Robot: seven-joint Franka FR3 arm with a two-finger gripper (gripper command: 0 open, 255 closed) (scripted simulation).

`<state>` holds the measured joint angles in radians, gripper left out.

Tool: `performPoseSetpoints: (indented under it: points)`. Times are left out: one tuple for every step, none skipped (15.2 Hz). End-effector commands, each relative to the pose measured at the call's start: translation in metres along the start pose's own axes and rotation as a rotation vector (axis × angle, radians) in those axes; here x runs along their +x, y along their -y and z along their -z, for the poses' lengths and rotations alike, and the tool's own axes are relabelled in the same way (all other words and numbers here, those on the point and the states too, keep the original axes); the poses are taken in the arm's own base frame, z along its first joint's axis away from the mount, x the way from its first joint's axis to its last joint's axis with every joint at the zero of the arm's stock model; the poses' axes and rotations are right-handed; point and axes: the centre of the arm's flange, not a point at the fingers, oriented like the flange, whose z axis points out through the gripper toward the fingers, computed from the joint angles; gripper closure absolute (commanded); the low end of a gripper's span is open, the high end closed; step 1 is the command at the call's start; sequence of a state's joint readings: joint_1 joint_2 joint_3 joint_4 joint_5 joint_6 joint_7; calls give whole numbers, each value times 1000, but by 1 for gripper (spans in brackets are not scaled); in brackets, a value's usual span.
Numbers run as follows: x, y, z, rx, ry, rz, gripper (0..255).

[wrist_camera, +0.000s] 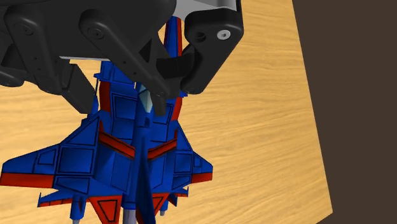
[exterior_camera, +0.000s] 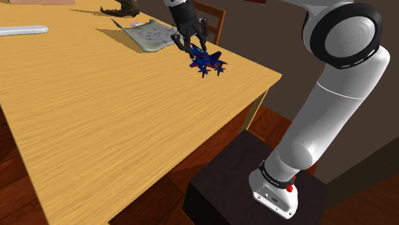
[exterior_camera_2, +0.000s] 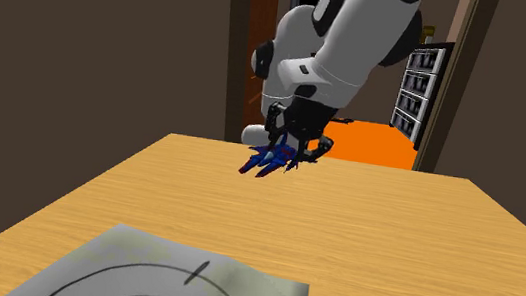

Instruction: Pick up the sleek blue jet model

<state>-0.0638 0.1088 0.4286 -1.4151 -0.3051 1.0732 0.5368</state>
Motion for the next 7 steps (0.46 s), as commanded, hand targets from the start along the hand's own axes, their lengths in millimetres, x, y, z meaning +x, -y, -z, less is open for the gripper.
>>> performPoseSetpoints:
  points:
    - [-1, -5, 9, 0, 0, 0, 255]
    - [-3, -7, 14, 0, 0, 0, 255]
    - [-4, -9, 18, 0, 0, 0, 255]
    - [-5, -12, 23, 0, 0, 0, 255]
    - [-6, -14, 28, 0, 0, 0, 255]
    - [-6, -14, 28, 0, 0, 0, 255]
    - [-6, -14, 28, 0, 0, 0, 255]
